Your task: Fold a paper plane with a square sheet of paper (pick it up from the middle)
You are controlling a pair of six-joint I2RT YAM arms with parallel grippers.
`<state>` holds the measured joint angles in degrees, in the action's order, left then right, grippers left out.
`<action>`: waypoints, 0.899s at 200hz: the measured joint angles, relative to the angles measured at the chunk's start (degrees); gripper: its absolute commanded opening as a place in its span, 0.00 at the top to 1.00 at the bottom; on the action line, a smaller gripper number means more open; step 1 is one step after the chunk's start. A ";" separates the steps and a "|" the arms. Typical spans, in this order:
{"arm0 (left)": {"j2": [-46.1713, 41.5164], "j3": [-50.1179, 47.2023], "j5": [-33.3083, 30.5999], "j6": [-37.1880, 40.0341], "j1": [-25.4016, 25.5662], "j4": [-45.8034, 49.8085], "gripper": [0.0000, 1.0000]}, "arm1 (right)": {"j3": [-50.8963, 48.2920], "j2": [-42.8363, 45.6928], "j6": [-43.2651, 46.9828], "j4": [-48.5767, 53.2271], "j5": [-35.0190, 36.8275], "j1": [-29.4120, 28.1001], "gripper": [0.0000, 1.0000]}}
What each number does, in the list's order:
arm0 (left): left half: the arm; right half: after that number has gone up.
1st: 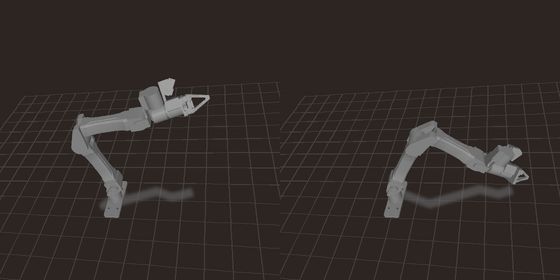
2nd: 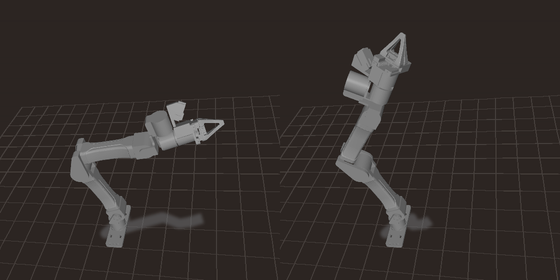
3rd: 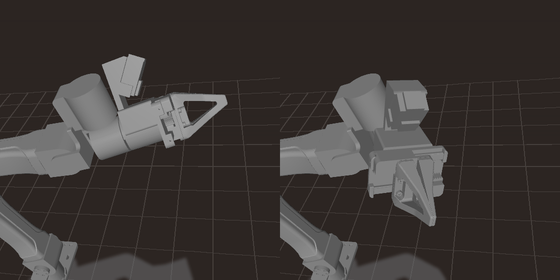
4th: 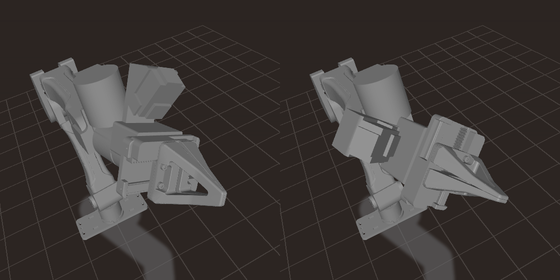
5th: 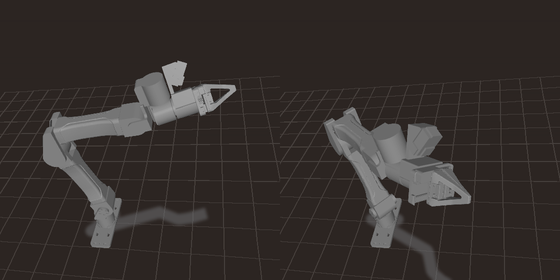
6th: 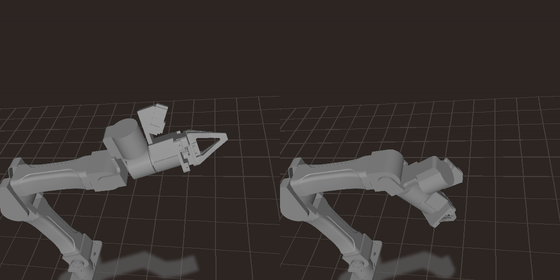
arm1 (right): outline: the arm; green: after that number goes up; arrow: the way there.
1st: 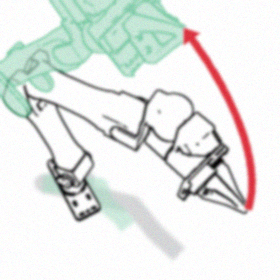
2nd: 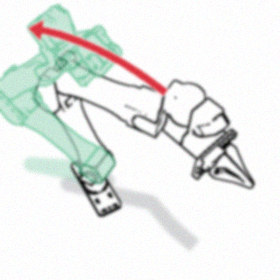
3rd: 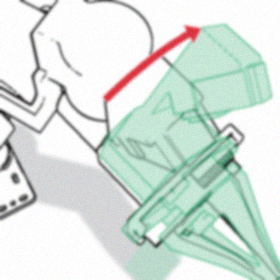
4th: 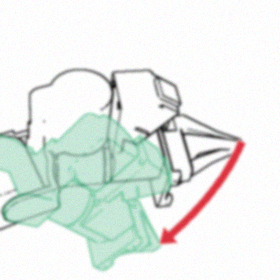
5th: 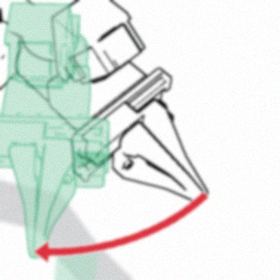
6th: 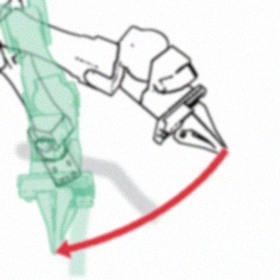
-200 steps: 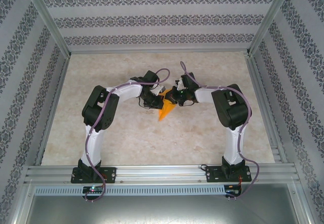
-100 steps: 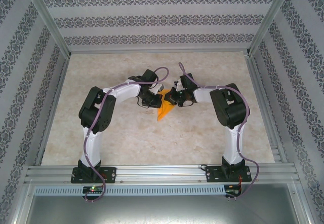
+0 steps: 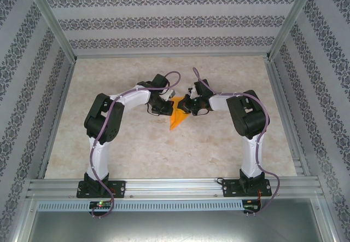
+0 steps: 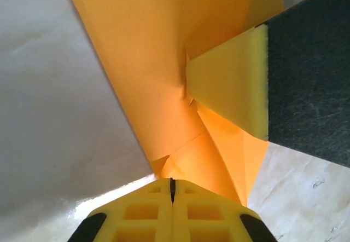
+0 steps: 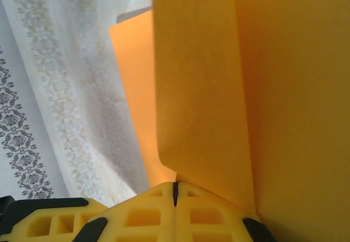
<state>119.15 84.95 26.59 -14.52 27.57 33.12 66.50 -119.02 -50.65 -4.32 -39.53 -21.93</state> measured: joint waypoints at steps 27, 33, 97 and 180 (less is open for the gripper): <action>0.61 0.00 0.42 0.00 0.00 -0.07 1.00 | 0.00 0.00 0.00 0.00 0.00 0.00 1.00; 0.81 0.00 0.55 0.00 0.00 -0.11 1.00 | 0.00 0.00 0.00 0.00 0.00 0.00 1.00; 2.10 0.04 2.54 -0.02 -0.31 -0.63 1.00 | -0.28 0.17 -0.04 -0.59 -0.02 -0.09 1.00; 2.49 0.02 3.80 -0.02 -0.33 -1.99 1.00 | -0.35 1.25 -0.46 -2.05 -0.22 -1.49 1.00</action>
<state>121.64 84.97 30.39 -14.55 27.24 31.14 66.15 -117.78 -51.11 -6.37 -39.75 -23.42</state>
